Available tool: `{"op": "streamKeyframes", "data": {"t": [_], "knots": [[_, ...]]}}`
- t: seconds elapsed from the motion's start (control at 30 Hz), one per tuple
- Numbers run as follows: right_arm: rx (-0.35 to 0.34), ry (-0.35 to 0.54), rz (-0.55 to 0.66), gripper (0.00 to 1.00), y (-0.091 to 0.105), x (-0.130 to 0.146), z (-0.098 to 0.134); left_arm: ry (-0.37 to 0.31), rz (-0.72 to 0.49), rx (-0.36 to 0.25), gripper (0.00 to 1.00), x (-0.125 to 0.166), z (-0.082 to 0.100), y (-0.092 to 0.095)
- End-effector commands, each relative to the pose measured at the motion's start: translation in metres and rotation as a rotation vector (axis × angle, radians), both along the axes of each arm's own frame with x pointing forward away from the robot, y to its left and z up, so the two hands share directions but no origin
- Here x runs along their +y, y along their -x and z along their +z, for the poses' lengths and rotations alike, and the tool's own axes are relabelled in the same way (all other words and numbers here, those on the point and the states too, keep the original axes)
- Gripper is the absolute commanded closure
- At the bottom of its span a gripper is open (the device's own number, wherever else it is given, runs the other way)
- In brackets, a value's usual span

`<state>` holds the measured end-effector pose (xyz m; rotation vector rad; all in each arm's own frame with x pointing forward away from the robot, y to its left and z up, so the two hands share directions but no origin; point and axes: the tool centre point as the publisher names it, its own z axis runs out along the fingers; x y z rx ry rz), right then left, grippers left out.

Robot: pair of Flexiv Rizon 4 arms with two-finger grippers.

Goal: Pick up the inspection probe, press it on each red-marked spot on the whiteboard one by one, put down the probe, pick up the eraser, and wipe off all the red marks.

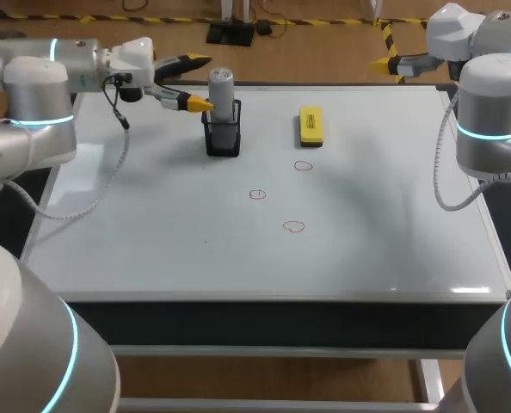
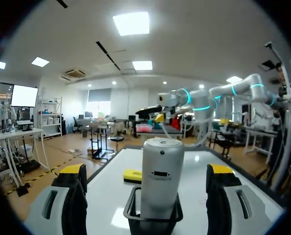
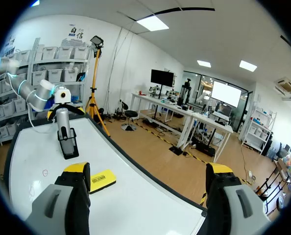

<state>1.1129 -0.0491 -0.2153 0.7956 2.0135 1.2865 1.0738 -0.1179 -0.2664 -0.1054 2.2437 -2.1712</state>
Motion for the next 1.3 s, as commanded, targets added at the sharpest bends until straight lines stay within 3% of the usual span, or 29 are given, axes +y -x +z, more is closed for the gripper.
{"op": "streamKeyframes", "data": {"t": [0.03, 0.5, 1.0, 1.03, 1.07, 1.1, 1.13, 1.2, 1.3], "knots": [[-0.001, -0.001, 0.001, 0.0, 0.0, 0.0, 0.0, 0.013, 0.008, 0.0, 0.0, -0.015, -0.007, -0.003], [-0.001, -0.001, 0.001, 0.0, 0.0, 0.0, 0.0, 0.012, 0.061, 0.055, 0.0, -0.043, -0.016, 0.001], [-0.001, -0.001, 0.001, 0.0, 0.0, 0.0, 0.0, 0.014, 0.045, 0.048, 0.0, -0.045, -0.017, 0.003], [-0.001, -0.001, 0.001, 0.0, 0.0, 0.0, 0.0, 0.015, 0.044, 0.047, 0.05, -0.045, -0.017, 0.003], [-0.001, -0.001, 0.001, 0.0, 0.0, 0.0, 0.0, 0.016, 0.043, 0.046, 0.16, -0.045, -0.017, 0.003], [-0.001, -0.001, 0.001, 0.0, 0.0, 0.0, 0.0, 0.017, 0.041, 0.045, 0.41, -0.045, -0.017, 0.003], [-0.001, -0.001, 0.001, 0.0, 0.0, 0.0, 0.0, 0.017, 0.041, 0.045, 0.57, -0.045, -0.017, 0.003], [-0.001, -0.001, 0.001, 0.0, 0.0, 0.0, 0.0, 0.018, 0.038, 0.042, 1.0, -0.044, -0.017, 0.003], [-0.001, -0.001, 0.001, 0.0, 0.0, 0.0, 0.0, 0.017, 0.027, 0.032, 1.0, -0.044, -0.014, 0.005]]}}
